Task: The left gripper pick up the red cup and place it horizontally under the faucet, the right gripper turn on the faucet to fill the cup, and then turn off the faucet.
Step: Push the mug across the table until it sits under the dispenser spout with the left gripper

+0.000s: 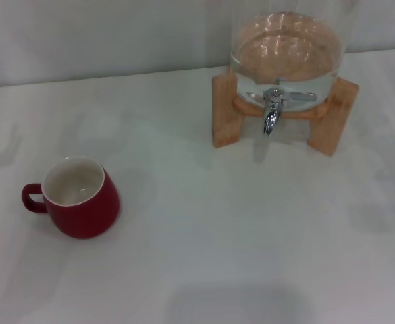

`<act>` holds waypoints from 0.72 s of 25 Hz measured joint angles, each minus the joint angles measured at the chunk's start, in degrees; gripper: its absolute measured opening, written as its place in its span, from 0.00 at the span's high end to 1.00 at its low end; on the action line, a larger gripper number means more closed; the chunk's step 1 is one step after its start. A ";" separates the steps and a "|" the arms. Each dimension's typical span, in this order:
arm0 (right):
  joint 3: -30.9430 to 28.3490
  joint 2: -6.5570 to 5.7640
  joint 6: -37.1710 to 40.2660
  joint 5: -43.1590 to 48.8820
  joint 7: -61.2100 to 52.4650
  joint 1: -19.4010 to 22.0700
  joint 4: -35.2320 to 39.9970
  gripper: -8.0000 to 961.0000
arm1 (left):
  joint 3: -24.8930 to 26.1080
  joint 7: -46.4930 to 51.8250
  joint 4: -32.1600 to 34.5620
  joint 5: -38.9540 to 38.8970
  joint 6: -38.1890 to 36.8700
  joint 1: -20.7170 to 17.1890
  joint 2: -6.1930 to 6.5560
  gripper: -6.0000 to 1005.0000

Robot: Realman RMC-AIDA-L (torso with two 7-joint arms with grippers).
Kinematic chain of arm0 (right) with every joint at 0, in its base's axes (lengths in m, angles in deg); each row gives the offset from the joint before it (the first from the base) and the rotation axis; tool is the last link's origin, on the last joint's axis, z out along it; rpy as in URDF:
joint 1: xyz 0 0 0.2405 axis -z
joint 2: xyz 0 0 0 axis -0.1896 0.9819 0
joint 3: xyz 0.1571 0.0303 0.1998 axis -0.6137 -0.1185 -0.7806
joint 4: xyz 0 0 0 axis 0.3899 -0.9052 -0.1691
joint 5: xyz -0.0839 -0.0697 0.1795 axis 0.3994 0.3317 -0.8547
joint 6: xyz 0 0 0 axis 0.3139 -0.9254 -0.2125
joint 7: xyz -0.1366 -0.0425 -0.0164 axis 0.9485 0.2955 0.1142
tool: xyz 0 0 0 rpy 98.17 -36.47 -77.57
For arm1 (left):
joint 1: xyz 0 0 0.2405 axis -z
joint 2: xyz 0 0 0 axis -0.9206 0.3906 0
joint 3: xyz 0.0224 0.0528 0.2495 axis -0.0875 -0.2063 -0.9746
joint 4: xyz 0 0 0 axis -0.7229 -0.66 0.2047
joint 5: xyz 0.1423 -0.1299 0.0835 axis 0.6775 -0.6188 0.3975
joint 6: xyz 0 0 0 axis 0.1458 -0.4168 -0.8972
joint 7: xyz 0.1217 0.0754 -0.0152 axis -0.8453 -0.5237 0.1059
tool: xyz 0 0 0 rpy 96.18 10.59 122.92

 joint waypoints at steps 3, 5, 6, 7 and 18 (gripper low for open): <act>0.00 -0.03 -0.05 0.00 0.00 0.09 -0.06 0.35 | 0.00 0.00 0.00 0.01 0.01 0.11 0.00 0.13; 0.00 -0.04 -0.09 0.00 0.04 0.09 -0.07 0.35 | -0.01 0.00 0.00 0.01 0.03 0.16 0.00 0.13; 0.00 -0.04 -0.11 0.00 0.08 0.09 -0.08 0.35 | -0.01 0.00 0.00 0.02 0.04 0.17 0.00 0.13; 0.00 -0.04 -0.12 0.00 0.11 0.09 -0.09 0.35 | 0.00 0.00 0.00 0.02 0.04 0.17 -0.01 0.13; 0.00 -0.20 -0.06 0.00 0.28 0.08 -0.20 0.35 | -1.95 0.00 0.10 -0.16 0.08 -0.45 -0.06 0.13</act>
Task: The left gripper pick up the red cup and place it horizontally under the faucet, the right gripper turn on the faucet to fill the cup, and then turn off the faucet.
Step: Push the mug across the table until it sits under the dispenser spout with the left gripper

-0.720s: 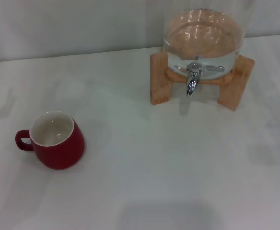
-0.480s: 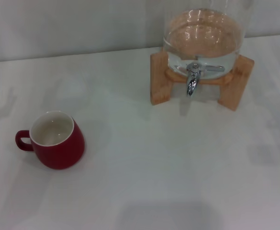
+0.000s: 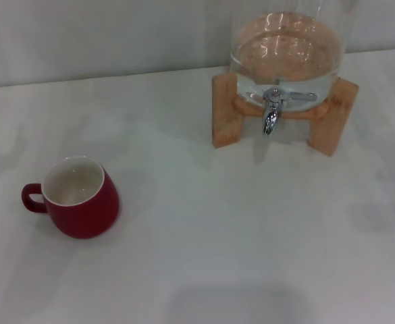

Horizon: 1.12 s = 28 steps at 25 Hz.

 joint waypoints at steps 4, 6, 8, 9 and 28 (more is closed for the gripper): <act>0.00 -0.17 0.28 0.00 0.17 -0.24 0.01 0.35 | -1.32 -0.05 0.04 -0.14 0.06 -1.48 -0.21 0.13; 0.00 -0.30 0.50 0.00 0.23 -0.45 0.01 0.35 | -2.18 -0.11 0.04 -0.14 0.50 -2.57 -0.37 0.13; 0.00 -0.41 0.91 0.00 0.24 -0.55 0.00 0.35 | -3.30 -0.11 0.05 -0.24 1.24 -3.85 -0.46 0.13; 0.00 -0.46 1.23 0.00 0.24 -0.61 -0.05 0.35 | -3.81 -0.11 0.04 -0.32 1.78 -4.59 -0.49 0.13; 0.00 -0.98 4.57 0.16 0.25 -4.20 -0.38 0.35 | -10.26 -0.32 6.07 0.45 2.89 -8.74 -0.51 0.13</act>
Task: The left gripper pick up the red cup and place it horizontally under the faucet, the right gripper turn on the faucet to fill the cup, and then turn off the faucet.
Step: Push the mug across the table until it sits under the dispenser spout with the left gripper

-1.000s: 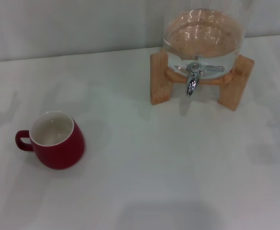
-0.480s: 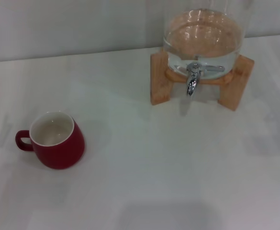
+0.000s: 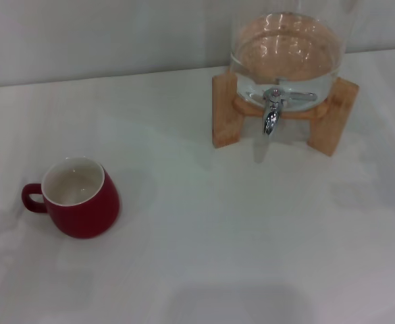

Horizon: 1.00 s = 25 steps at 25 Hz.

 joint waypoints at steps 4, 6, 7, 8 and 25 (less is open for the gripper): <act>0.06 -0.15 0.78 0.15 0.00 -0.35 0.00 0.35 | -0.81 0.00 0.03 0.29 0.00 -0.57 -0.01 0.13; 0.07 -0.22 0.88 0.17 0.00 -0.45 0.00 0.35 | -1.18 0.01 0.04 0.40 -0.04 -0.98 -0.02 0.13; 0.09 -0.24 0.88 0.19 0.00 -0.50 0.00 0.35 | -1.21 0.03 0.05 0.42 -0.05 -1.19 -0.02 0.13; 0.09 -0.26 0.89 0.19 0.00 -0.54 0.00 0.35 | -1.22 0.08 0.05 0.42 -0.06 -1.40 -0.02 0.13; 0.09 -0.72 0.91 0.15 0.00 -0.92 0.01 0.35 | -6.27 0.41 -0.13 0.05 0.00 -4.43 -0.13 0.13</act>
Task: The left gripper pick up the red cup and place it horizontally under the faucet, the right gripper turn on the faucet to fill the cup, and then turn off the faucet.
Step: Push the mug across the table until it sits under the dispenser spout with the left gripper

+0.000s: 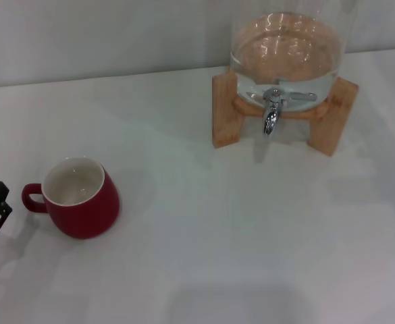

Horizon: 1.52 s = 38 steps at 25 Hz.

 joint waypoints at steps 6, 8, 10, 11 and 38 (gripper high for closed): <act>0.00 -0.08 0.00 0.11 0.00 -0.14 0.00 0.35 | -0.07 0.00 0.20 0.00 -0.07 -1.01 0.00 0.13; 0.00 -0.08 0.00 0.12 0.00 -0.18 0.00 0.35 | -0.07 0.00 0.20 0.02 -0.19 -1.28 0.00 0.13; 0.00 -0.10 0.00 0.13 0.00 -0.22 0.00 0.35 | -0.07 0.00 0.20 0.13 -0.33 -1.43 0.00 0.13; 0.00 -0.14 0.00 0.14 0.00 -0.26 0.00 0.35 | -0.10 0.00 0.20 0.19 -0.43 -1.47 0.00 0.13; 0.00 -0.19 0.08 0.12 0.00 -1.39 -0.09 0.35 | -2.68 -0.28 0.10 0.38 -8.67 1.02 0.32 0.13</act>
